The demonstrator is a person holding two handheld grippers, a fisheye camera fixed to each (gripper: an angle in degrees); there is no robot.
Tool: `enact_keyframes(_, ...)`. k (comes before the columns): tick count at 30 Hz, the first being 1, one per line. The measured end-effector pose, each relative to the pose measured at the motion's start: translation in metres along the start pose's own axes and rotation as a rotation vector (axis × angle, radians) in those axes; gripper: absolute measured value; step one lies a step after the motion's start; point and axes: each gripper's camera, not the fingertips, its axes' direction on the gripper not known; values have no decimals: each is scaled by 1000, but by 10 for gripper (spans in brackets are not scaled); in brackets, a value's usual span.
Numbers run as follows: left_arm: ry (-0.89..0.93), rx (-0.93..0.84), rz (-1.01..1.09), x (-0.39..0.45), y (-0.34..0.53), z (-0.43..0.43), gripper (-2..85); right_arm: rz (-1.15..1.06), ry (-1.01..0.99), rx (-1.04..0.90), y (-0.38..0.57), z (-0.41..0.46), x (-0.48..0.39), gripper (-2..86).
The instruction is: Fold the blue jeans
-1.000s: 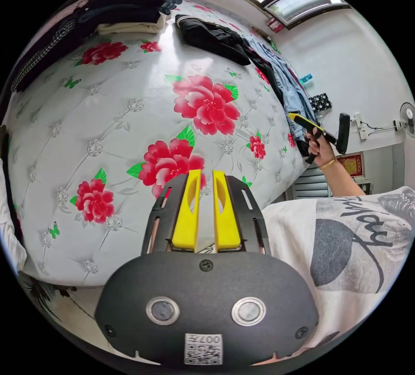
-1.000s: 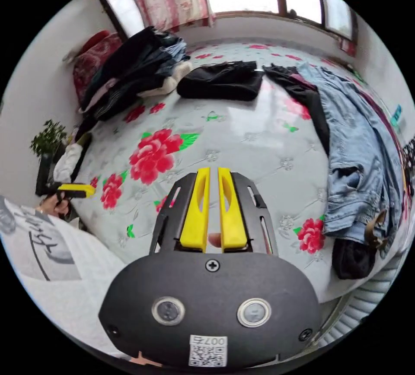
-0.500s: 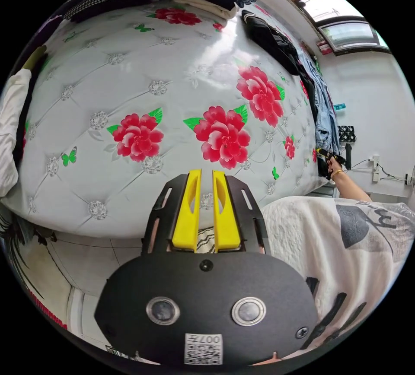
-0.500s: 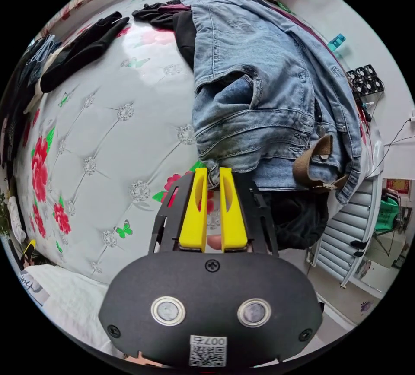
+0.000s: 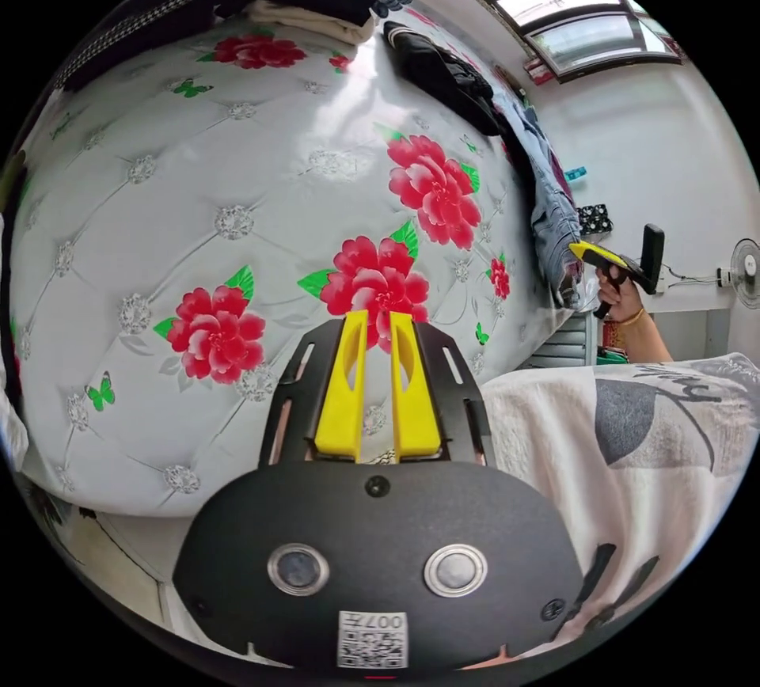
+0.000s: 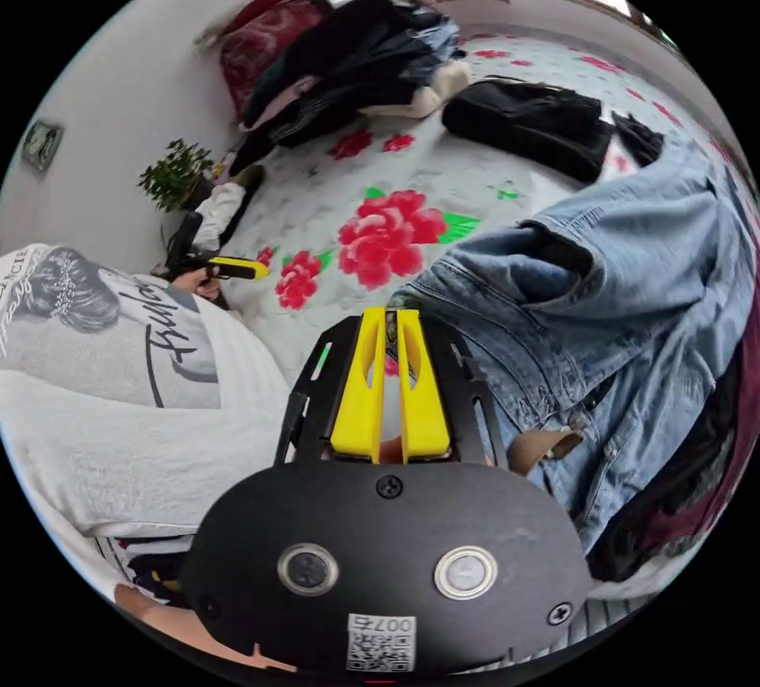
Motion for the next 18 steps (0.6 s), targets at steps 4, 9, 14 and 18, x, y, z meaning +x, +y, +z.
enact_keyframes(4, 29, 98, -52, -20, 17, -54, 65, -184, -370, -5, -55, 81, -80, 11)
enact_keyframes(9, -8, 281, -228, -63, 59, -136, 82, -396, -414, 8, -176, 177, -223, 57)
enact_keyframes(14, -7, 405, -319, -81, 88, -196, 100, -431, -275, 18, -187, 203, -246, 74)
enact_keyframes(18, 102, 312, -197, -50, 48, -183, 121, -234, -70, 100, -127, 187, -167, 78)
